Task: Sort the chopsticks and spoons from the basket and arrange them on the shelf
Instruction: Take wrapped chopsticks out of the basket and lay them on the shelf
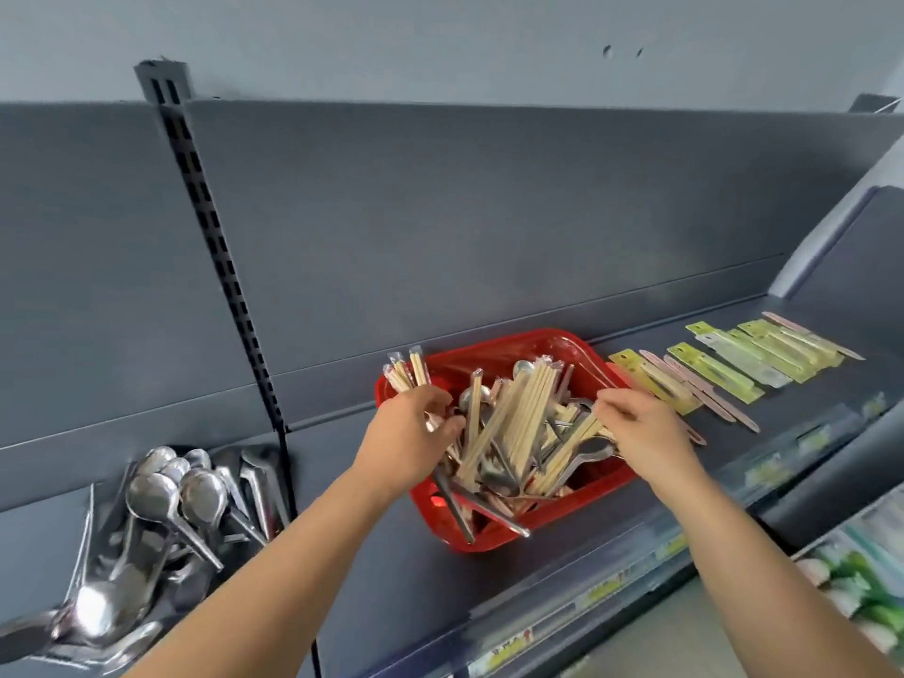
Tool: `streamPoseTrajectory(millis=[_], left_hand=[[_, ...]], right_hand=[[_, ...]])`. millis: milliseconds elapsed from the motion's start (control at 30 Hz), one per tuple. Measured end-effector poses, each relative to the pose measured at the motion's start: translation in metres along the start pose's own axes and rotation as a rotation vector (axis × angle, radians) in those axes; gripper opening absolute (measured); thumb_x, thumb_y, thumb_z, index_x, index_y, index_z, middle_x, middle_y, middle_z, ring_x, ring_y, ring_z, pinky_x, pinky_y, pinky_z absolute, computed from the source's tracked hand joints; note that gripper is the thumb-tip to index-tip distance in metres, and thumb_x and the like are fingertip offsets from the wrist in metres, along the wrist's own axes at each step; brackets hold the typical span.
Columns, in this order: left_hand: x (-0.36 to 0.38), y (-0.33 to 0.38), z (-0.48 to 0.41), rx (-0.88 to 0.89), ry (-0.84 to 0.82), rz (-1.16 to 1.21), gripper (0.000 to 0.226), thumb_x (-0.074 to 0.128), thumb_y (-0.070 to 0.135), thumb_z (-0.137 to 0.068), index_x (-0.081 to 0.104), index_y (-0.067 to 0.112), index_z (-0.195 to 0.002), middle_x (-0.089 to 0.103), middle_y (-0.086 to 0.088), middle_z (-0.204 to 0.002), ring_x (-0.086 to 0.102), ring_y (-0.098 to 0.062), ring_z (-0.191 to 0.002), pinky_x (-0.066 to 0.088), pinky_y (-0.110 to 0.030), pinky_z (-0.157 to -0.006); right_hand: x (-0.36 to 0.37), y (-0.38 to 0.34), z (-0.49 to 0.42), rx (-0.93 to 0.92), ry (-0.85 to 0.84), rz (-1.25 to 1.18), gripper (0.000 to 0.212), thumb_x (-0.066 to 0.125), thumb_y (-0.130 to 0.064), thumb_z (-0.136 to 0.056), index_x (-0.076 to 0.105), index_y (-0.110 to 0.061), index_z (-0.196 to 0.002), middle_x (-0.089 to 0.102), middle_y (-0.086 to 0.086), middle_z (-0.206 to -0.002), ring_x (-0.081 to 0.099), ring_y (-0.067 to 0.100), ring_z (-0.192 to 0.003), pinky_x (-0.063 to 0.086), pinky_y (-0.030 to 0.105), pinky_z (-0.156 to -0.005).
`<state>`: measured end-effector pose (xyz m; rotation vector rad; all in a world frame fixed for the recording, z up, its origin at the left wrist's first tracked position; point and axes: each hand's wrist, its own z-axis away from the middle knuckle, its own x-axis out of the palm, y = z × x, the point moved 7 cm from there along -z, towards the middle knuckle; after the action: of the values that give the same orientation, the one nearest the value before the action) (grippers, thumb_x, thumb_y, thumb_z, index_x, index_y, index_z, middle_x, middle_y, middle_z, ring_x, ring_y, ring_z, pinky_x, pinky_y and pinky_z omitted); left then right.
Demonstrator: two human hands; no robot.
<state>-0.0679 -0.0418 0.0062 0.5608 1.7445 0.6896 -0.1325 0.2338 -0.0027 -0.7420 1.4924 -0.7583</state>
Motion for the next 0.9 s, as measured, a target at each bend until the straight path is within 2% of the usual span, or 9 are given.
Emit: streamPoseTrajectory(millis=[100,233,333,400,467,567,700,800,900], left_hand=[[0.043,0.008,-0.029,-0.021,-0.105,-0.158,0.038,0.069,0.041,-0.083,0.066,0.017,-0.112,0.07,0.002,-0.102,0.064,-0.019,-0.091,0.047,-0.027,-0.073],[0.074,0.001,-0.056,-0.128,-0.179,-0.482,0.04,0.065,0.053,-0.076,0.063,0.021,-0.1,0.067,0.001,-0.092,0.063,-0.023,-0.086,0.041,-0.028,-0.064],[0.084,-0.006,-0.067,-0.201,-0.173,-0.539,0.035,0.064,0.05,-0.075,0.061,0.021,-0.094,0.066,0.003,-0.088,0.061,-0.021,-0.079,0.04,-0.028,-0.061],[0.088,-0.009,-0.071,-0.229,-0.17,-0.529,0.032,0.063,0.047,-0.074,0.061,0.02,-0.091,0.064,0.004,-0.084,0.061,-0.021,-0.078,0.04,-0.028,-0.061],[0.089,-0.01,-0.072,-0.259,-0.155,-0.502,0.029,0.06,0.046,-0.075,0.061,0.021,-0.089,0.059,0.006,-0.077,0.058,-0.02,-0.072,0.04,-0.028,-0.06],[0.087,-0.011,-0.072,-0.297,-0.095,-0.399,0.025,0.057,0.047,-0.081,0.05,0.024,-0.072,0.053,0.008,-0.065,0.05,-0.012,-0.057,0.032,-0.027,-0.049],[0.083,-0.009,-0.073,-0.294,-0.065,-0.117,0.025,0.055,0.036,-0.091,0.048,0.022,-0.072,0.053,0.005,-0.061,0.048,-0.01,-0.051,0.031,-0.024,-0.046],[0.081,-0.003,-0.076,-0.302,-0.043,0.024,0.014,0.047,0.028,-0.095,0.049,0.021,-0.083,0.06,-0.001,-0.071,0.051,-0.011,-0.053,0.037,-0.023,-0.047],[0.087,0.004,-0.084,-0.313,-0.032,0.033,0.007,0.051,0.025,-0.091,0.051,0.021,-0.085,0.059,0.001,-0.071,0.051,-0.01,-0.053,0.036,-0.019,-0.043]], right_hand=[[-0.001,0.016,-0.028,0.01,-0.075,0.005,0.029,0.066,-0.022,-0.09,0.069,-0.014,-0.117,0.069,-0.003,-0.114,0.06,0.008,-0.098,0.042,0.023,-0.086],[0.02,0.024,-0.066,-0.021,-0.182,0.019,0.032,0.072,-0.021,-0.084,0.071,-0.008,-0.113,0.071,0.002,-0.109,0.064,0.011,-0.096,0.046,0.024,-0.085],[0.042,0.025,-0.087,-0.012,-0.264,0.092,0.036,0.073,-0.021,-0.08,0.068,0.01,-0.098,0.07,0.024,-0.095,0.066,0.025,-0.079,0.055,0.042,-0.081],[0.056,0.024,-0.096,0.003,-0.327,0.12,0.034,0.072,-0.022,-0.078,0.065,0.011,-0.081,0.067,0.027,-0.076,0.057,0.022,-0.061,0.054,0.047,-0.069],[0.066,0.022,-0.103,0.019,-0.358,0.178,0.031,0.074,-0.031,-0.077,0.058,-0.008,-0.062,0.063,0.01,-0.058,0.058,0.021,-0.055,0.055,0.045,-0.061],[0.075,0.02,-0.112,0.041,-0.353,0.233,0.033,0.078,-0.043,-0.071,0.062,-0.014,-0.072,0.067,0.003,-0.068,0.069,0.021,-0.066,0.05,0.029,-0.055],[0.084,0.024,-0.122,0.072,-0.355,0.108,0.037,0.083,-0.027,-0.069,0.062,-0.009,-0.093,0.069,0.008,-0.088,0.069,0.023,-0.079,0.049,0.028,-0.062],[0.085,0.028,-0.128,0.145,-0.401,-0.041,0.024,0.08,-0.014,-0.071,0.067,-0.009,-0.091,0.064,0.007,-0.075,0.059,0.018,-0.061,0.043,0.028,-0.055],[0.076,0.033,-0.136,0.153,-0.448,-0.09,0.009,0.065,-0.006,-0.077,0.059,-0.011,-0.071,0.05,0.002,-0.056,0.044,0.013,-0.043,0.034,0.027,-0.045]])
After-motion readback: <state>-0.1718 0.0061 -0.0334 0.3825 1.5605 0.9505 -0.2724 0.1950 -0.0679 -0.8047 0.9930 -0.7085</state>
